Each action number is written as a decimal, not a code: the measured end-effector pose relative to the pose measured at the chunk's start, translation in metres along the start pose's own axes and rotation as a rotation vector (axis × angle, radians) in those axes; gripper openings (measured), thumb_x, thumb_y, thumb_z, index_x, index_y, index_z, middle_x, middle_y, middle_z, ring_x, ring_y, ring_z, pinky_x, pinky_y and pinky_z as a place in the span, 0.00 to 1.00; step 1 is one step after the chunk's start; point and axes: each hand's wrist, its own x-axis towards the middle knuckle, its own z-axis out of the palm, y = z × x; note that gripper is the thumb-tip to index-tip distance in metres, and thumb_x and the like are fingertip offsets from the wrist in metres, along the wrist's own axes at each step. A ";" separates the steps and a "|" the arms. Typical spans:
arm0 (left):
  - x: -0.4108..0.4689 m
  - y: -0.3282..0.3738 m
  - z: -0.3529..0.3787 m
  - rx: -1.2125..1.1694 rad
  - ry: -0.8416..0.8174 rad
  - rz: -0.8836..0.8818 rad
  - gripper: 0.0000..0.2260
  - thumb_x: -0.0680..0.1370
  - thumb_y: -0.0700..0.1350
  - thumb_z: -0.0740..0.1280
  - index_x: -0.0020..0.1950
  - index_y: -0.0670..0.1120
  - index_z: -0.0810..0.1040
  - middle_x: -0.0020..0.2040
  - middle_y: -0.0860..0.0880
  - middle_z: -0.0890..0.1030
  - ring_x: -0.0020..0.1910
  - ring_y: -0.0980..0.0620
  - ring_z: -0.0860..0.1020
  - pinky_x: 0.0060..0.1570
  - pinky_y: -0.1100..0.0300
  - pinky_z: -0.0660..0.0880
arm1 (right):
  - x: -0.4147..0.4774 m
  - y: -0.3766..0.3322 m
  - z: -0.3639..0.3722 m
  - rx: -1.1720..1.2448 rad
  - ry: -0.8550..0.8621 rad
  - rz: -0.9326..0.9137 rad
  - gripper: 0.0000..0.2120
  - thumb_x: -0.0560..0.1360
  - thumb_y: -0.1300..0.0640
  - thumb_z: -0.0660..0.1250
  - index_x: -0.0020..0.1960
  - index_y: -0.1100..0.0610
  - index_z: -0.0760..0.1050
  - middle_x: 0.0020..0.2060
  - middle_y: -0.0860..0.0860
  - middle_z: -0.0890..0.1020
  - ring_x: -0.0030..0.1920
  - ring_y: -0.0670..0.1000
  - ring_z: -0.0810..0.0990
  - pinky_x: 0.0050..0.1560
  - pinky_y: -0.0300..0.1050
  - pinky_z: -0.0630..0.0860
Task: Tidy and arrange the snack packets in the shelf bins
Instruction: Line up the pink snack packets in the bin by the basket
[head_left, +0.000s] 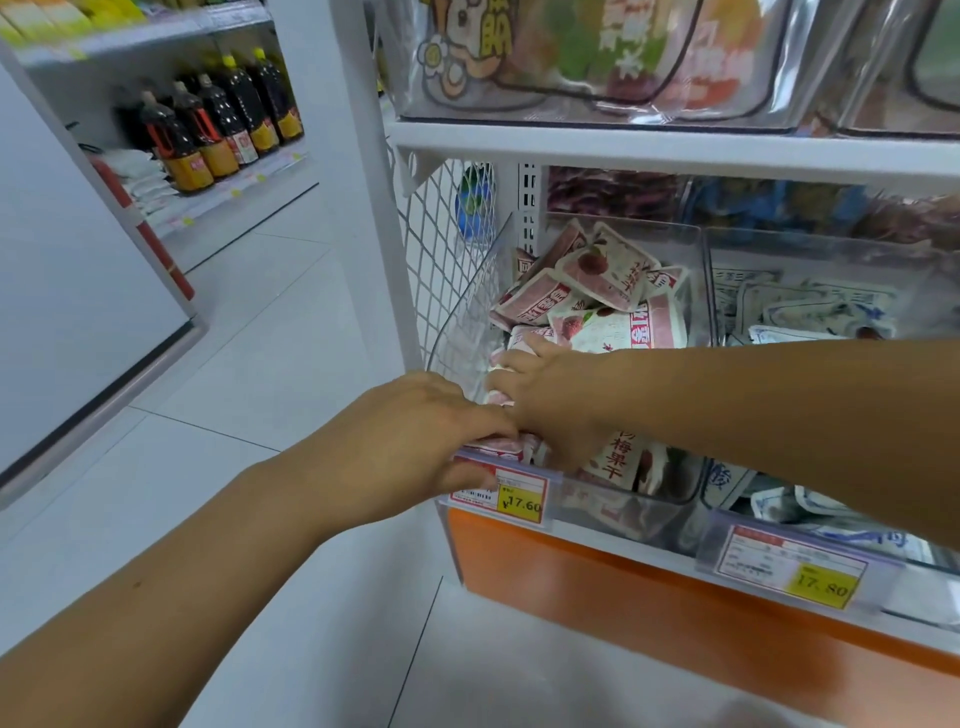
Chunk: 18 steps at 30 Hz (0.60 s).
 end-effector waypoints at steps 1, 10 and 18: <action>0.000 0.000 0.002 0.016 0.027 0.009 0.16 0.76 0.59 0.66 0.63 0.61 0.71 0.49 0.57 0.81 0.48 0.54 0.74 0.54 0.59 0.70 | 0.002 -0.001 -0.001 -0.008 -0.010 0.006 0.36 0.64 0.30 0.67 0.69 0.41 0.66 0.69 0.56 0.64 0.73 0.62 0.55 0.71 0.68 0.48; -0.005 -0.009 0.015 0.038 0.156 0.088 0.15 0.77 0.61 0.57 0.59 0.59 0.76 0.42 0.59 0.80 0.40 0.55 0.73 0.48 0.66 0.63 | 0.000 0.028 0.001 -0.076 0.096 0.053 0.27 0.67 0.38 0.68 0.65 0.39 0.69 0.67 0.51 0.66 0.66 0.56 0.65 0.64 0.59 0.65; -0.002 -0.009 0.020 0.066 0.152 0.082 0.15 0.77 0.61 0.56 0.59 0.59 0.75 0.39 0.57 0.79 0.40 0.54 0.73 0.49 0.63 0.67 | 0.000 0.036 0.003 0.053 0.123 0.071 0.27 0.68 0.37 0.69 0.66 0.36 0.69 0.67 0.49 0.67 0.67 0.54 0.64 0.67 0.58 0.62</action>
